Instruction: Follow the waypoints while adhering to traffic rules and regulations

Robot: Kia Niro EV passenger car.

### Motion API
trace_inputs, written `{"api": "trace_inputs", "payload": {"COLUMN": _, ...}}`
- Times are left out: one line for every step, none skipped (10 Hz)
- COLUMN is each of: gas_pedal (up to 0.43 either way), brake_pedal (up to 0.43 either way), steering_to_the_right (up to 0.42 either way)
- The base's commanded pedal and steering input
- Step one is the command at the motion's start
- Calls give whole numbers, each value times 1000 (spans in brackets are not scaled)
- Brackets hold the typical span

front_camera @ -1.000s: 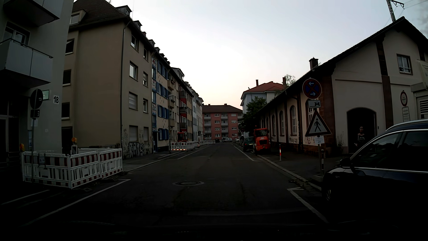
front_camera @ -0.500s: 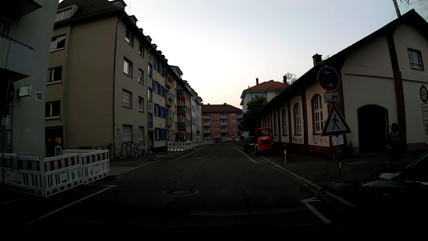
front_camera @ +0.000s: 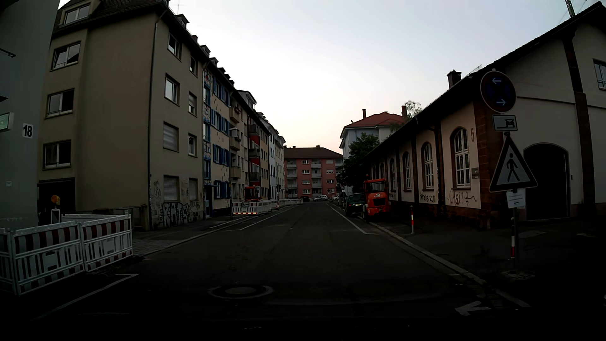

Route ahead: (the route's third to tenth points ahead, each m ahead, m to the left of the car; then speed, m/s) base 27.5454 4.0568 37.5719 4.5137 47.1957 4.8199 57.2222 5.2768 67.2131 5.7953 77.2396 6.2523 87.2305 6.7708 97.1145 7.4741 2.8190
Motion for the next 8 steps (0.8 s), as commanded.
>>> {"api": "trace_inputs", "payload": {"gas_pedal": 0, "brake_pedal": 0, "steering_to_the_right": 4}}
{"api": "trace_inputs", "payload": {"gas_pedal": 0, "brake_pedal": 0, "steering_to_the_right": 4}}
{"api": "trace_inputs", "payload": {"gas_pedal": 0, "brake_pedal": 0, "steering_to_the_right": 4}}
{"api": "trace_inputs", "payload": {"gas_pedal": 0, "brake_pedal": 0, "steering_to_the_right": 4}}
{"api": "trace_inputs", "payload": {"gas_pedal": 0, "brake_pedal": 0, "steering_to_the_right": 4}}
{"api": "trace_inputs", "payload": {"gas_pedal": 0, "brake_pedal": 0, "steering_to_the_right": 5}}
{"api": "trace_inputs", "payload": {"gas_pedal": 0, "brake_pedal": 0, "steering_to_the_right": 5}}
{"api": "trace_inputs", "payload": {"gas_pedal": 0, "brake_pedal": 0, "steering_to_the_right": 4}}
